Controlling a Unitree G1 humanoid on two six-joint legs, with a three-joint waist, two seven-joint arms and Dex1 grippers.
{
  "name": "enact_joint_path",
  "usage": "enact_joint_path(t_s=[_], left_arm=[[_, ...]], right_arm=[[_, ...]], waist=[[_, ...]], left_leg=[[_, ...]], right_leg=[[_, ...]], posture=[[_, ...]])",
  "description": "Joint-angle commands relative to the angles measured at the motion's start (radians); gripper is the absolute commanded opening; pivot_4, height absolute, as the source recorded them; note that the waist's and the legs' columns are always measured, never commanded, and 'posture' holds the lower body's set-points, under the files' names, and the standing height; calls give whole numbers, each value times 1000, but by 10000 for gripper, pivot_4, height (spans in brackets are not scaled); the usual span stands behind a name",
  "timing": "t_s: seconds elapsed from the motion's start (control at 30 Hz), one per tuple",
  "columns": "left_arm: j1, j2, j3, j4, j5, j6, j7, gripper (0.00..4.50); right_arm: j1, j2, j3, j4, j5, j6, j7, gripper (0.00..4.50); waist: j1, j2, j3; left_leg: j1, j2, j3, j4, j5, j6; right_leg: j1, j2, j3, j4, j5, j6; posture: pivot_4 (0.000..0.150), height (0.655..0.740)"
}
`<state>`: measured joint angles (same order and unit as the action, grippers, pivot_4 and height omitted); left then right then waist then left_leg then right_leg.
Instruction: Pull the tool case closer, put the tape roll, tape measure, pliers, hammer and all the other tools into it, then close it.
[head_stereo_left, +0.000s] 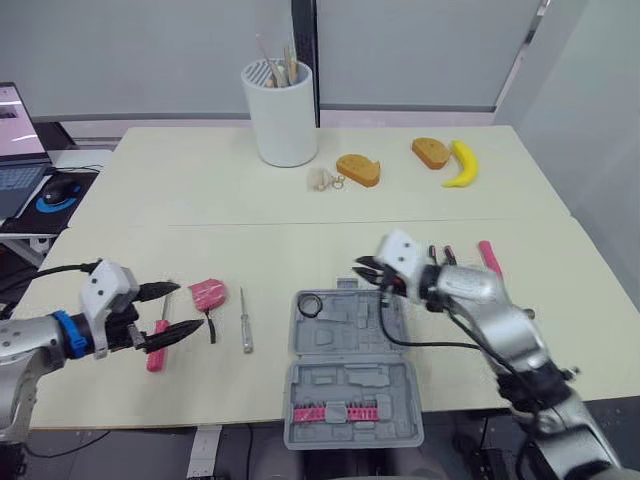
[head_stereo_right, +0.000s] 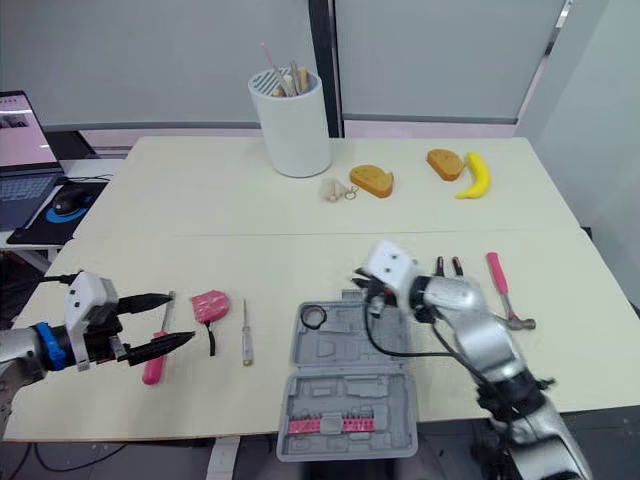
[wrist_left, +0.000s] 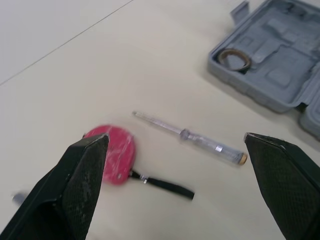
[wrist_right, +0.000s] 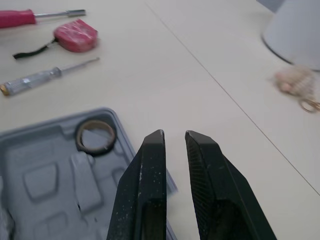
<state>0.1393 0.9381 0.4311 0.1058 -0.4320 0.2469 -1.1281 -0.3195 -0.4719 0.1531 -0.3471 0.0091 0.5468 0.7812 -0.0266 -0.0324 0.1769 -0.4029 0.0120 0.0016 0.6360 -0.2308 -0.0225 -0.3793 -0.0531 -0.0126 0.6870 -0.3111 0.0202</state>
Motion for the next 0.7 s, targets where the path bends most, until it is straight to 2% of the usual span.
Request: enact_joint_path(t_s=[0.03,0.13,0.37,0.5,0.7], left_arm=[[58,26,95,138,30,-80,-18,45000],[87,39,131,242,38,-118,-29,45000],[128,42,162,345,46,-172,-42,45000],[144,31,169,349,39,-178,-39,45000],[166,11,160,306,34,-164,-18,45000]], right_arm=[[122,-113,-206,-164,55,43,10,7367],[274,-205,-367,-208,85,39,30,7367],[531,-274,-595,-176,119,-32,53,7367],[749,-271,-720,-127,151,-145,142,14559],[819,-259,-751,-100,191,-156,136,28829]], waist=[[1,0,0],[3,0,0],[4,-1,-1],[8,-3,-2],[10,-4,-3]], left_leg=[[0,0,0,0,0,0],[1,1,0,0,0,0],[4,2,1,0,0,0],[3,2,1,0,0,0],[4,3,1,-2,0,0]], right_leg=[[0,0,0,0,0,0],[1,0,-1,-1,0,0],[7,-1,-1,-5,0,0],[6,-1,0,-6,0,0],[6,-1,0,-7,0,0]], posture=[[1500,7303],[1500,7303],[1500,7303],[1500,7303],[1500,7303]])
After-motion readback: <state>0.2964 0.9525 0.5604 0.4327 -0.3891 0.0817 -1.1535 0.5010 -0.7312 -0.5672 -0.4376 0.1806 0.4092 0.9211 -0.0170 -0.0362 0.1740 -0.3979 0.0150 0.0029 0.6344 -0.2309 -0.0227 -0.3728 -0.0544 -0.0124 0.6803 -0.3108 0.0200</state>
